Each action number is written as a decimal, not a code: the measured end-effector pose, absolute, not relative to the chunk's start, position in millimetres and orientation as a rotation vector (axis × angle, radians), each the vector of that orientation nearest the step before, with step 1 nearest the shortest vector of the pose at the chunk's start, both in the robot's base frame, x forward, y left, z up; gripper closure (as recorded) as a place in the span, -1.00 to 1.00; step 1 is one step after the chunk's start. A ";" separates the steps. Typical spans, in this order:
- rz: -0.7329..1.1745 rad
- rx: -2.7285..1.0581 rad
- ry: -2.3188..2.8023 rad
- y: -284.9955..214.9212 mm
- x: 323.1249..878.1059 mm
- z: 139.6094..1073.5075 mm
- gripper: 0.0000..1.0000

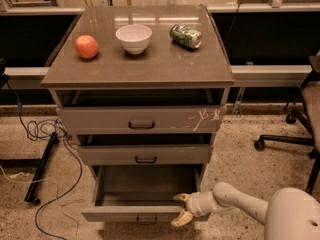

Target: Open bottom drawer

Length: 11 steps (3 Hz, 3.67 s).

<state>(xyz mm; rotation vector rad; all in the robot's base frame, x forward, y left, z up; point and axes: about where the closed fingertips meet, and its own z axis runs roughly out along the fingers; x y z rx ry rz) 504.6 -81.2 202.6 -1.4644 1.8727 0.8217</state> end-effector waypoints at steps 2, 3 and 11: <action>0.822 -1.464 1.873 -81.2 504.5 202.6 -0.63; 0.821 -1.459 1.866 -86.3 492.0 201.1 -0.17; 0.851 -1.406 1.853 -101.6 457.8 201.0 -1.00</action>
Offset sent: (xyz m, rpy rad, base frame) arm 0.0000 0.0000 0.0000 0.0000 0.0000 0.0000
